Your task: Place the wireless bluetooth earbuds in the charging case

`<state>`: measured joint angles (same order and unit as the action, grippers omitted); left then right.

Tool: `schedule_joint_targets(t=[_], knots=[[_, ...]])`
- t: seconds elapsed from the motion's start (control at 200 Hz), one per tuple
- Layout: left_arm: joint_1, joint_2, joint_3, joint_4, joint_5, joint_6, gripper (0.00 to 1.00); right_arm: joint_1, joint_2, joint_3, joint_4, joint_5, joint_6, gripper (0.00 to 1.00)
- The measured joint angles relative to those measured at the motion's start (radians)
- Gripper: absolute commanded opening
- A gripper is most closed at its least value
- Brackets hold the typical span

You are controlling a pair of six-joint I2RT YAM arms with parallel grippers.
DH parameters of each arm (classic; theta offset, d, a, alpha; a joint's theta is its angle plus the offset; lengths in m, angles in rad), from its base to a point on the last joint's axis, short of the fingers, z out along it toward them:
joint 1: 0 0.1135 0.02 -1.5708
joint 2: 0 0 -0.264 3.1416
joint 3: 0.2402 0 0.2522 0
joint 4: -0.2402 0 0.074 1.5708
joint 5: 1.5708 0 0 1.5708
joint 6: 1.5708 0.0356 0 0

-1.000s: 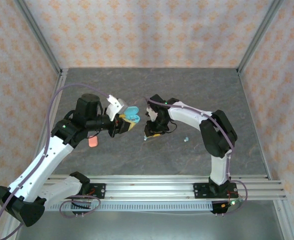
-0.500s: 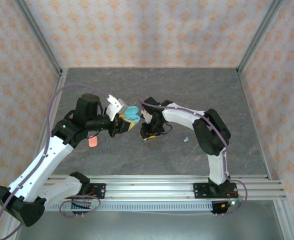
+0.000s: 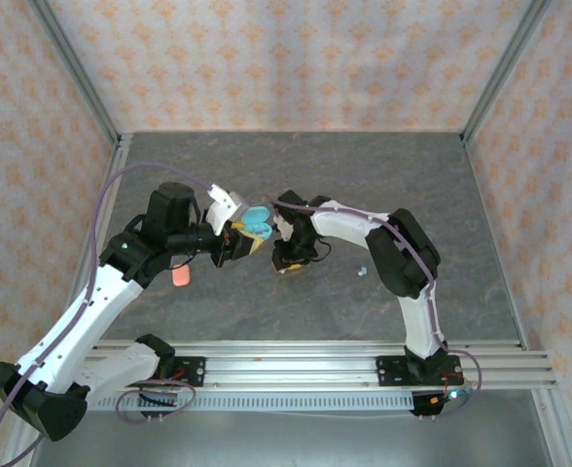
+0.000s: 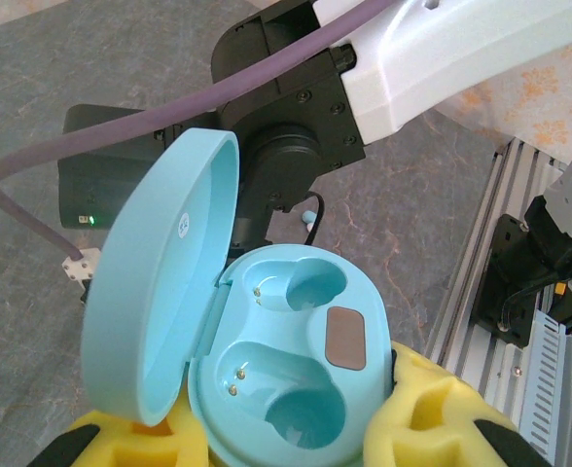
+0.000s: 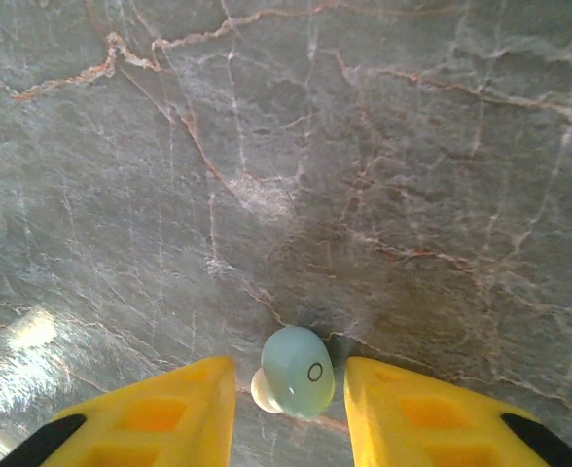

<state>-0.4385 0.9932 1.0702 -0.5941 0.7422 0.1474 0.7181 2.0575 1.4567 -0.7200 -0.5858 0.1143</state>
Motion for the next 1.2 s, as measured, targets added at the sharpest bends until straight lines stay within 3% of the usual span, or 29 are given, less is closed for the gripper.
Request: schedule_joint_targets(t=[0.42,0.681,0.976,1.196], knots=[[0.0,0.003,0.0,0.0,0.0,0.0,0.0,-0.001,0.005,0.008,-0.006,0.022,0.0,0.18],[0.0,0.019,0.0,0.007,-0.018,-0.019,0.0,-0.018,-0.004,0.012,-0.024,0.02,0.029,0.16],[-0.035,0.056,0.0,0.074,-0.041,-0.018,0.0,-0.124,-0.224,-0.06,-0.022,0.019,0.131,0.14],[-0.083,0.103,0.0,0.137,-0.079,-0.015,0.0,-0.151,-0.378,-0.042,-0.087,0.049,0.155,0.14]])
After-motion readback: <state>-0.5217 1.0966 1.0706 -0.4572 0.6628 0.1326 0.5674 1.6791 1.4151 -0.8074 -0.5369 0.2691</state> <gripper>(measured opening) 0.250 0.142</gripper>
